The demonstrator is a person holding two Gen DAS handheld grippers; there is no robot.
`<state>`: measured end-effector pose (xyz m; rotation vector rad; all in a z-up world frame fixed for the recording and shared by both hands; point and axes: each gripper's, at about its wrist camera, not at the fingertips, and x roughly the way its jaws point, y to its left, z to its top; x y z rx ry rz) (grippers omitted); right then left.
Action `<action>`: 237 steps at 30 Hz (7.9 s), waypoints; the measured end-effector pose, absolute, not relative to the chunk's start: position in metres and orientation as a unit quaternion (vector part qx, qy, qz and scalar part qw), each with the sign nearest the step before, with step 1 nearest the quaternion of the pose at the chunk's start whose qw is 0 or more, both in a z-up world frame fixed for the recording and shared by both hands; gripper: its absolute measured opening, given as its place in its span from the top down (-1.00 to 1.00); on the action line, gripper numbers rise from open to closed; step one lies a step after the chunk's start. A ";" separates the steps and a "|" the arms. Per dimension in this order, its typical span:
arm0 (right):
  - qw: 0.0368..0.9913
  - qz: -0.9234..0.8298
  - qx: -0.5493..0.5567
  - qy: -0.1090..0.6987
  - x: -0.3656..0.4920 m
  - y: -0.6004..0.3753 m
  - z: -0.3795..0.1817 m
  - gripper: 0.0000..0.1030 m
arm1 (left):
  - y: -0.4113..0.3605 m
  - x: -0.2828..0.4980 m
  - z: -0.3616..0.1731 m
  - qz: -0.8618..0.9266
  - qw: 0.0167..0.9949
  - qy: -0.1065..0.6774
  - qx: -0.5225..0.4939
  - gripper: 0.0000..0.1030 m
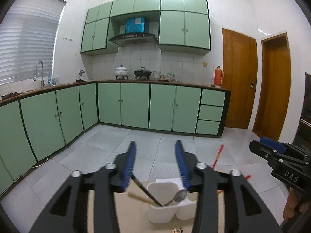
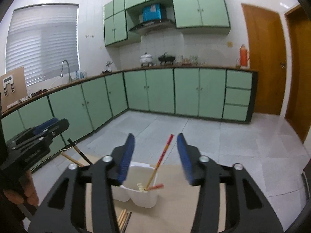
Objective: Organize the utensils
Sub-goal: 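Lower the chopsticks into the holder and open both tools, then move both open tools back over the remaining chopsticks, then grasp a black chopstick with the right tool while the left grasps a red one, then lift both chopsticks and carry them over the white holder, then drop both chopsticks into the holder by opening both tools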
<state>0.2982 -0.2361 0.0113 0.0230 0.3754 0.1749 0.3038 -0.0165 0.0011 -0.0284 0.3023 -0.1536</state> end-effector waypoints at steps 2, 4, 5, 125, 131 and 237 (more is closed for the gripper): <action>0.982 0.080 0.007 0.172 0.279 -0.238 0.011 -0.24 | -0.017 0.286 0.002 -0.075 0.987 0.144 -0.012 -0.09; 0.984 0.075 0.002 0.163 0.262 -0.239 0.007 -0.51 | -0.017 0.268 0.001 -0.079 0.987 0.143 -0.010 -0.24; 0.985 0.070 -0.002 0.159 0.250 -0.239 0.004 -0.59 | -0.017 0.260 -0.001 -0.079 0.987 0.143 -0.010 -0.29; 0.942 0.081 0.008 0.325 0.084 -0.202 -0.179 0.89 | -0.038 0.110 -0.180 -0.091 0.934 0.346 0.019 0.89; 0.946 0.091 0.004 0.310 0.089 -0.207 -0.150 0.89 | -0.033 0.109 -0.137 -0.097 0.949 0.299 0.020 0.89; 0.988 0.049 0.023 0.143 0.231 -0.265 0.011 -0.89 | -0.016 0.248 -0.006 -0.087 0.985 0.149 -0.006 -0.58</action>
